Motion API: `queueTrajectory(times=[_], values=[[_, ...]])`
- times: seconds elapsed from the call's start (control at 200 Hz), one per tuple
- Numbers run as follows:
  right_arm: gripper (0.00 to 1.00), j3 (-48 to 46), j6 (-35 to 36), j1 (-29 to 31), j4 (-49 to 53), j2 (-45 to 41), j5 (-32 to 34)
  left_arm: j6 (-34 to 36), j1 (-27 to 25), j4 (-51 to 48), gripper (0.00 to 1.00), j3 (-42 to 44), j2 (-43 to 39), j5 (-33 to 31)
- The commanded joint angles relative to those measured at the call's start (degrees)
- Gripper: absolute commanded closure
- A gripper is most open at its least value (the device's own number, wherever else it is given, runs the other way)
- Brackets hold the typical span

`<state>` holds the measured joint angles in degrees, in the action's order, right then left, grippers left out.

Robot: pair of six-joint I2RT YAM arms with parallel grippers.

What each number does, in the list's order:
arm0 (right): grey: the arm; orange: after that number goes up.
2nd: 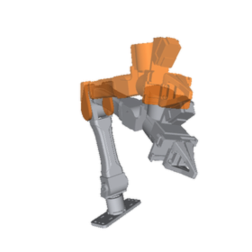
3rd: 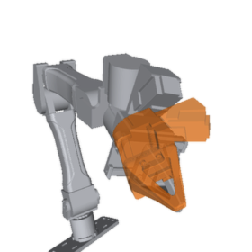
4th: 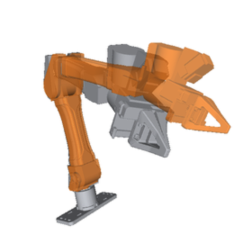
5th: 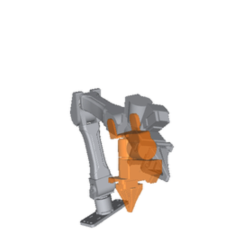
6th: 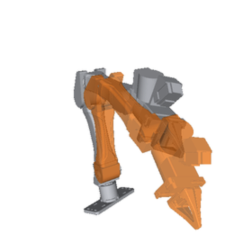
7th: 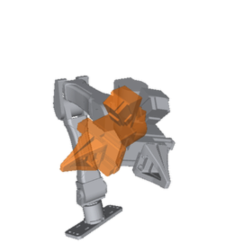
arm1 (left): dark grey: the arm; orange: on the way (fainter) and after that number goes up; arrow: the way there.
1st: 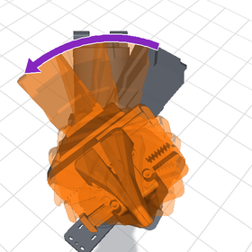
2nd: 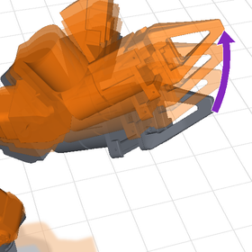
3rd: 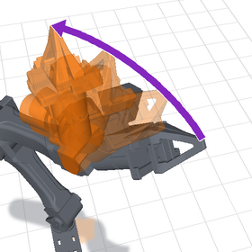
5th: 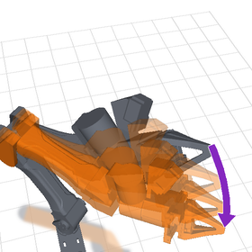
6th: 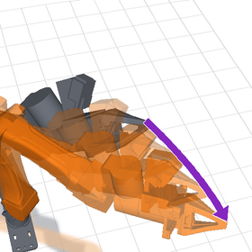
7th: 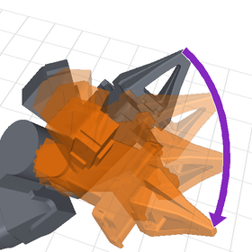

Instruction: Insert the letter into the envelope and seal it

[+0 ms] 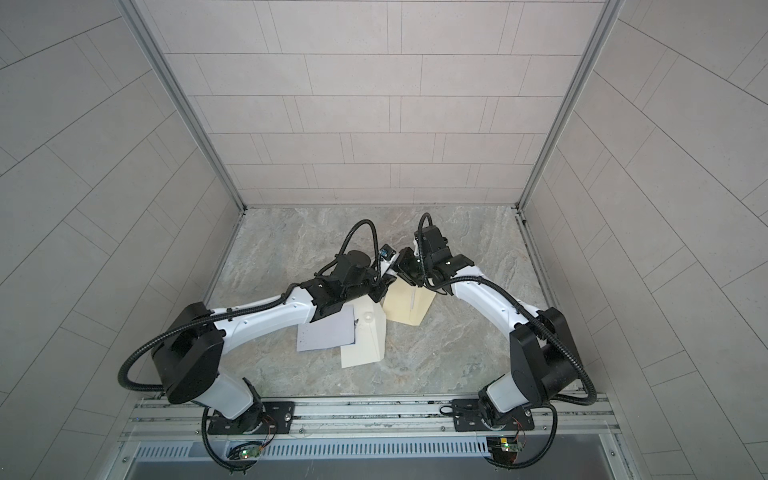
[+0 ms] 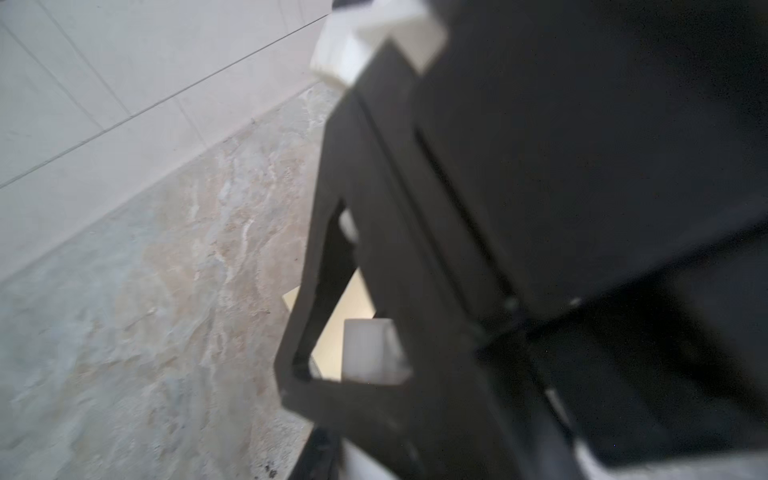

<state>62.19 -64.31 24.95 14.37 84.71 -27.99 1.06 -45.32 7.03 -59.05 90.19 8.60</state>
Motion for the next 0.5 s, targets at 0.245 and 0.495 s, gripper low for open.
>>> queueTrajectory(times=[0.245,0.495], values=[[0.49,-0.27,8.19,-4.02,0.75,-9.35,-4.43,-12.57,7.43,5.30,1.00,-2.11,-0.59,31.18],[0.50,1.07,9.46,-4.04,1.70,-7.42,-7.28,-12.97,7.46,5.10,1.00,-3.66,0.73,34.83]])
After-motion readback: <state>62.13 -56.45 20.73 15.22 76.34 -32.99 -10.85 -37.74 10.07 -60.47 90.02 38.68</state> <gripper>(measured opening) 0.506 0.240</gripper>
